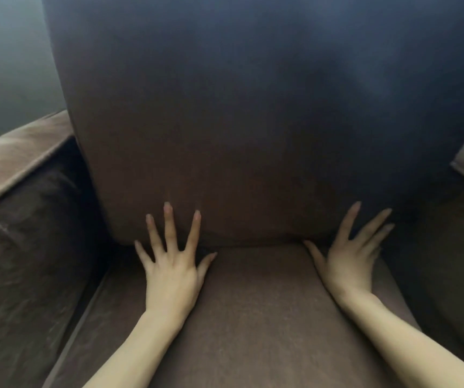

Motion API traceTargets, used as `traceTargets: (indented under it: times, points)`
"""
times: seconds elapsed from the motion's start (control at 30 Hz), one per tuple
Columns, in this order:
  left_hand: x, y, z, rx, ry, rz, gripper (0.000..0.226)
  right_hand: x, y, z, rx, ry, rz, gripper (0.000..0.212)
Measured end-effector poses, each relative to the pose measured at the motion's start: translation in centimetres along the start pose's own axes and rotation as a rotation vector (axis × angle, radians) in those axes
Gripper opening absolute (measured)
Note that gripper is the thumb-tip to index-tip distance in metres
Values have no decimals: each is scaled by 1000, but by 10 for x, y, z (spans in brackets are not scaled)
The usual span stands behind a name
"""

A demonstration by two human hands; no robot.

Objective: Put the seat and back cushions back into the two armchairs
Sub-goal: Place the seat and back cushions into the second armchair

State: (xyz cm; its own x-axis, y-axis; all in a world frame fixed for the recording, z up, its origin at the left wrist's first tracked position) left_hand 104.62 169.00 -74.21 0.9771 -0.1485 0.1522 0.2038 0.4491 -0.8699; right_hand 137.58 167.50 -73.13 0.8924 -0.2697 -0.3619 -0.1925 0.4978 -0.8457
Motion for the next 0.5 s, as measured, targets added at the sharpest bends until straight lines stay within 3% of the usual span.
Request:
traceTargets:
  times: [0.17, 0.3, 0.4, 0.5]
  points:
    - [6, -2, -40, -130, -67, -10, 73, -3, 2, -35, -169, -41, -6, 103]
    - [14, -11, -84, -259, -119, 43, 62, -10, -1, -76, -362, -102, -108, 72]
    - [16, -24, -128, -329, -148, 31, 60, -16, -13, -118, -470, -119, -152, 97]
    - [18, -45, -169, -332, -138, 4, 60, -20, -27, -164, -516, -121, -185, 100]
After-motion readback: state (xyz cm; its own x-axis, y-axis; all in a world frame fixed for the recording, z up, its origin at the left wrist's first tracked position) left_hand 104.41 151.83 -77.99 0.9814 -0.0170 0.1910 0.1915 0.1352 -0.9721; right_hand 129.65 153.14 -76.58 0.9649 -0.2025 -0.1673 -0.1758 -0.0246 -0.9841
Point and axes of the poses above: each hand's wrist, its own z-axis towards the middle knuckle, its own y-axis out of the palm, x = y × z, the point moved 8 cm from there along z, towards the middle knuckle
